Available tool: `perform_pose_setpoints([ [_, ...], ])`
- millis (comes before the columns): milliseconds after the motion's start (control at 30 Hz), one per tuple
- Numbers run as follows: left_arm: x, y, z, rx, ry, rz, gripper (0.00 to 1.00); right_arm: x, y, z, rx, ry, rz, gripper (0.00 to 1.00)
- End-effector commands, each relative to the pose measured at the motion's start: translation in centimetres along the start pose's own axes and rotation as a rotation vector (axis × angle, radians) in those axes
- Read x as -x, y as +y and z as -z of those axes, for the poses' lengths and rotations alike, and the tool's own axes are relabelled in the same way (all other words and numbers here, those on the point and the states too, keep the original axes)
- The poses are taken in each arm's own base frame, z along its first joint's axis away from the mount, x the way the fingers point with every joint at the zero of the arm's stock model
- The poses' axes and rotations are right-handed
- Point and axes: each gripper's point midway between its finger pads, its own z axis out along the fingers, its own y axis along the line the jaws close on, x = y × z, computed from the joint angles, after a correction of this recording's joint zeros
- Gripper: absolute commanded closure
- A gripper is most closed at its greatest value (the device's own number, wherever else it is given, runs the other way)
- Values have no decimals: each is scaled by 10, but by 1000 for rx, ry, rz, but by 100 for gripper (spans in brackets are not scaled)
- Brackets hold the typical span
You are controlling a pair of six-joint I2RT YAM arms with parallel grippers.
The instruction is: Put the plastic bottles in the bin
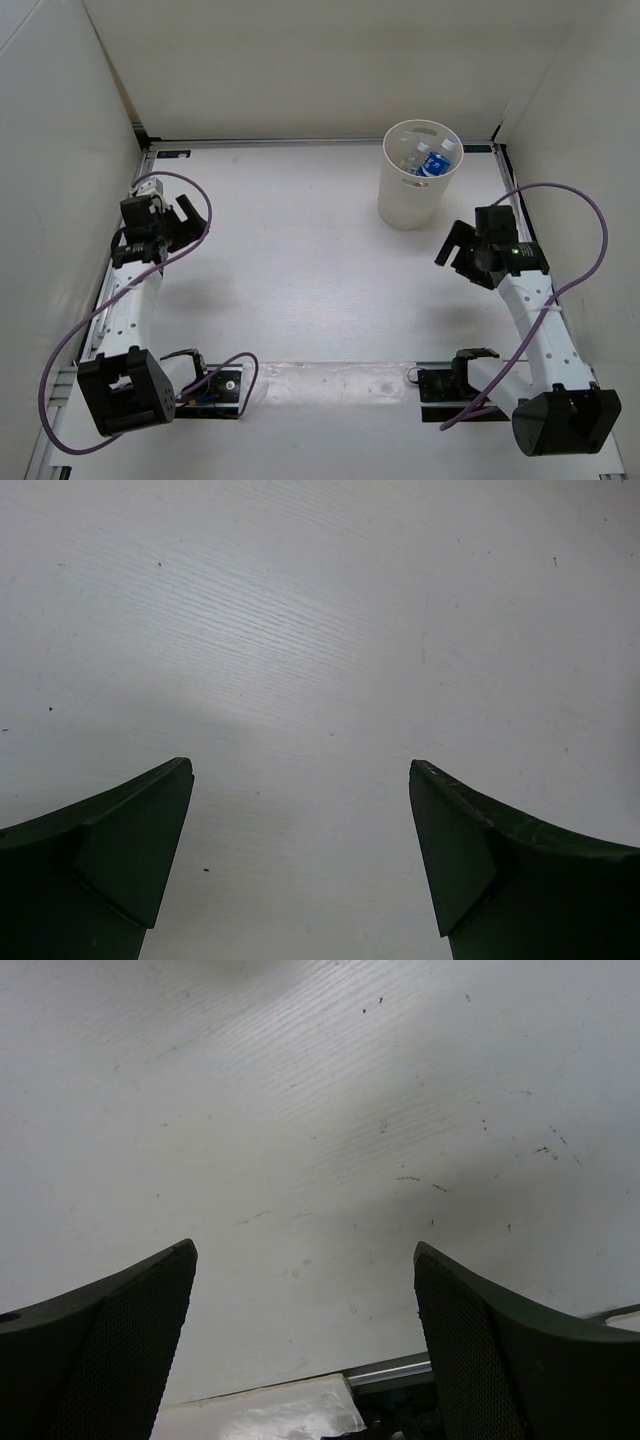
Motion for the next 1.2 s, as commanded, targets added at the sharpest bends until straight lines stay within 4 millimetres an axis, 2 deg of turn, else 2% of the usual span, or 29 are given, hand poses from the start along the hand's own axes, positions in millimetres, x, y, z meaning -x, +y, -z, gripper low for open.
perform_pose_setpoints([
  [0, -6, 3, 4, 8, -8, 17, 0, 1, 6, 5, 29, -16, 44, 10],
  [167, -10, 4, 9, 4, -7, -21, 0, -12, 10, 2, 47, 10, 117, 10],
  [333, -8, -2, 17, -20, -22, -18, 0, -15, 6, 3, 26, -1, 171, 10],
  [400, -6, -10, 21, -41, -22, -71, 0, -18, 11, 4, 54, 7, 210, 10],
  [433, -12, -6, 25, -10, 6, -88, 0, -19, 16, 5, 70, 14, 228, 10],
  [500, -14, -5, 28, 33, 17, -243, 0, -17, 18, 7, 66, 15, 251, 10],
  [567, -19, -2, 33, 80, 29, -270, 0, -16, 18, 8, 59, 14, 256, 10],
  [733, -34, 6, 34, 98, 8, -233, 0, -14, 21, 11, 70, -3, 267, 10],
  [800, -26, 15, 37, 158, -50, -219, 0, -18, 31, 12, 113, 2, 293, 10],
  [833, -30, 21, 38, 178, -63, -210, 0, -17, 32, 14, 119, -5, 294, 10],
  [867, -13, 31, 43, 247, -158, -194, 0, -18, 32, 14, 126, -1, 291, 10],
  [900, -20, 35, 41, 260, -167, -141, 0, -20, 33, 14, 132, 6, 287, 10],
  [933, -13, 34, 50, 251, -233, -140, 0, -21, 32, 14, 132, 17, 281, 10],
  [1000, -17, 33, 44, 227, -284, -43, 0, -20, 31, 15, 131, 10, 280, 10],
  [1033, -15, 30, 50, 206, -325, -26, 0, -21, 29, 15, 125, 11, 280, 10],
  [1167, -28, 31, 41, 182, -295, -73, 0, -20, 27, 18, 124, -3, 266, 10],
])
